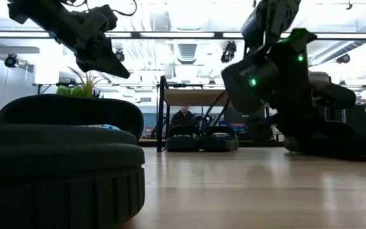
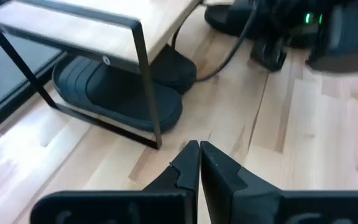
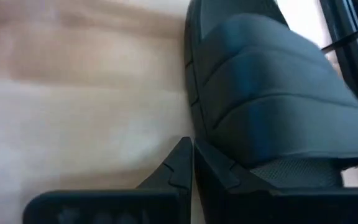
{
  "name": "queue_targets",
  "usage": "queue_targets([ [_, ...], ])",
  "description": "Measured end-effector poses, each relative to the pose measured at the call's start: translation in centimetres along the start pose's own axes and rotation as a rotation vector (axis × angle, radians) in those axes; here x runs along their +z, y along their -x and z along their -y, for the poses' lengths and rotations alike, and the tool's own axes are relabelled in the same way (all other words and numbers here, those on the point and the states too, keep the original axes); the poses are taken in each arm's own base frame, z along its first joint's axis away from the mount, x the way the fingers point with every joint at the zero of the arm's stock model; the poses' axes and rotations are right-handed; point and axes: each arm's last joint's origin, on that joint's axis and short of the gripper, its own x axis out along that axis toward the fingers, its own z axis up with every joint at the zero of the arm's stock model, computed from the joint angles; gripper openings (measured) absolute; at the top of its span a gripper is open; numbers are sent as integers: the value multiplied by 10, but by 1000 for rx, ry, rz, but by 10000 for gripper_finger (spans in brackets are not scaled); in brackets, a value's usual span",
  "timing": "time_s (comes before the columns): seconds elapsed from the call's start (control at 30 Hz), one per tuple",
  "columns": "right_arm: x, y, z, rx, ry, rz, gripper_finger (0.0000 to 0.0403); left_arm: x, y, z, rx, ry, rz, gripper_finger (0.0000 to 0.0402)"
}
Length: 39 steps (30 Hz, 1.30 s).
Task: Pick and place slides into the shelf
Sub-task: Put the black slipper under the shelf
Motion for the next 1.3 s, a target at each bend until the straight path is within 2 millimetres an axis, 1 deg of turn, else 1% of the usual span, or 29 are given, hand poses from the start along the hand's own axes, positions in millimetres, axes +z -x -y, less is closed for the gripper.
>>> queue_targets([
  [0.23,5,8,9,49,15,52,8,-2,-5,1,5,-15,-19,0],
  [0.37,10,15,7,124,29,68,9,-1,-5,2,5,-17,-17,0],
  [0.5,16,38,8,238,44,80,14,4,-4,3,2,-58,-6,0],
  [0.57,15,51,14,281,68,71,22,8,-5,4,2,-59,-2,0],
  [0.63,12,69,26,347,110,27,31,11,-5,4,2,-52,0,0],
  [0.7,3,86,42,410,127,-49,37,14,-4,5,0,-47,11,0],
  [0.77,-14,97,61,429,80,-138,38,14,-4,5,1,-47,9,0],
  [0.83,-34,104,82,374,10,-232,35,14,-4,5,0,-47,9,0],
  [0.9,-56,109,103,298,-48,-285,31,14,-3,5,0,-45,11,0],
  [0.97,-75,111,118,251,-52,-315,27,13,-4,5,0,-46,11,0],
  [1.07,-93,110,127,187,3,-373,27,14,-4,5,-2,-43,19,0],
  [1.2,-103,103,130,140,18,-373,28,15,-4,5,-4,-37,30,0],
  [1.3,-108,88,129,89,23,-331,29,15,-4,5,-4,-36,30,0],
])
